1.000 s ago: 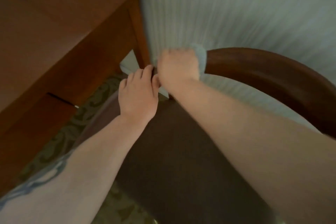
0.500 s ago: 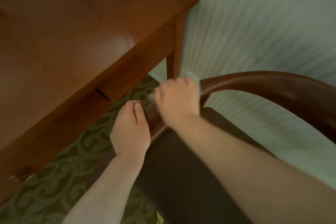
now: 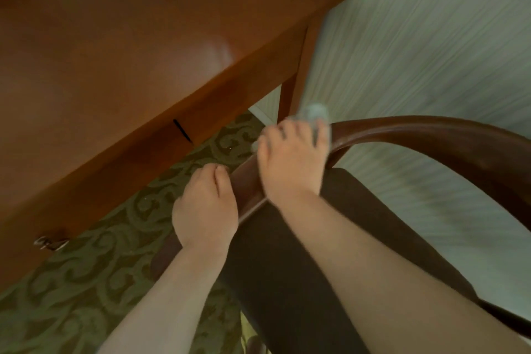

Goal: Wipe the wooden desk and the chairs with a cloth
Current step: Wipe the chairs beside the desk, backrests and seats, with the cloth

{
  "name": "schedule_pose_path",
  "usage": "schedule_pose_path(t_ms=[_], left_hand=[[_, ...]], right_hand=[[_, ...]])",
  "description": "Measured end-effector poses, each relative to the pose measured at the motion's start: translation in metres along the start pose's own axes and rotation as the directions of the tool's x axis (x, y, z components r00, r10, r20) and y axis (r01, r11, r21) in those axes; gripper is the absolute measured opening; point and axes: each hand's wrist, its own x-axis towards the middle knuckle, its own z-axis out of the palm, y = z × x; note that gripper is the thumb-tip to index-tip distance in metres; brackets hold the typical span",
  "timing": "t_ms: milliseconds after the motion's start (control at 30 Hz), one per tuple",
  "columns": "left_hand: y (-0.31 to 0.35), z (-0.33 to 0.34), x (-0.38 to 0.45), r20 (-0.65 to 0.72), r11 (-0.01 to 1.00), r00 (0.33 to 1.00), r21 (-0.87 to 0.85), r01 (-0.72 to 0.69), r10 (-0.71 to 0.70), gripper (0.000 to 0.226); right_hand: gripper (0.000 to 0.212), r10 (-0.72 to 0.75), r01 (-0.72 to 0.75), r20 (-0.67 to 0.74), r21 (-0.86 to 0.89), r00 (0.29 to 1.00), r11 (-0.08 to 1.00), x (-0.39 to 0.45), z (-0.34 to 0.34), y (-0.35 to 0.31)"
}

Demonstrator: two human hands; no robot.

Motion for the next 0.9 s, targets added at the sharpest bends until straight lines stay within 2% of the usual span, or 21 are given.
schedule_pose_path(t_ms=[33, 100, 167, 233, 367, 467, 567, 633, 700, 800, 900], left_hand=[[0.001, 0.001, 0.003, -0.016, 0.996, 0.998, -0.061, 0.058, -0.059, 0.032], [0.005, 0.002, 0.007, -0.016, 0.983, 0.990, -0.118, 0.139, -0.142, 0.031], [0.013, 0.007, 0.009, -0.013, 0.988, 0.995, -0.124, 0.092, -0.094, 0.030], [0.029, 0.013, 0.011, -0.018, 0.994, 0.999, -0.095, -0.051, 0.049, 0.029], [0.089, 0.039, 0.015, 0.037, 0.934, 0.933, -0.022, -0.358, 0.358, 0.038], [0.139, 0.056, 0.011, 0.154, 0.869, 0.857, -0.024, -0.494, 0.491, 0.043], [0.183, 0.071, -0.002, 0.244, 0.762, 0.733, -0.040, -0.646, 0.635, 0.049], [0.207, 0.081, -0.017, 0.283, 0.695, 0.657, -0.046, -0.718, 0.698, 0.053], [0.224, 0.089, -0.031, 0.301, 0.662, 0.623, -0.039, -0.749, 0.722, 0.056], [0.240, 0.098, -0.045, 0.304, 0.679, 0.647, 0.001, -0.735, 0.700, 0.062], [0.248, 0.098, -0.063, 0.320, 0.697, 0.657, -0.015, -0.717, 0.683, 0.071]], right_hand=[[0.037, -0.121, 0.120, 0.029, 0.042, 0.992, 0.992, -0.007, 0.001, -0.010], [0.032, -0.356, 0.348, 0.074, 0.103, 0.932, 0.932, -0.013, 0.001, -0.012], [0.031, -0.482, 0.474, 0.090, 0.101, 0.871, 0.875, -0.002, -0.001, 0.006], [0.030, -0.476, 0.475, 0.110, 0.032, 0.873, 0.879, 0.012, -0.006, 0.029], [0.037, -0.219, 0.224, 0.069, -0.082, 0.973, 0.971, 0.029, -0.016, 0.084], [0.043, -0.070, 0.077, 0.049, -0.157, 0.996, 0.985, 0.030, -0.030, 0.136], [0.047, 0.112, -0.106, 0.015, -0.218, 0.994, 0.970, 0.024, -0.048, 0.193], [0.046, 0.222, -0.225, -0.042, -0.223, 0.974, 0.948, 0.012, -0.060, 0.224], [0.046, 0.353, -0.360, -0.073, -0.210, 0.933, 0.909, -0.006, -0.071, 0.252], [0.047, 0.534, -0.543, -0.099, -0.186, 0.840, 0.819, -0.048, -0.084, 0.290], [0.057, 0.619, -0.623, -0.089, -0.188, 0.781, 0.759, -0.092, -0.090, 0.307]])
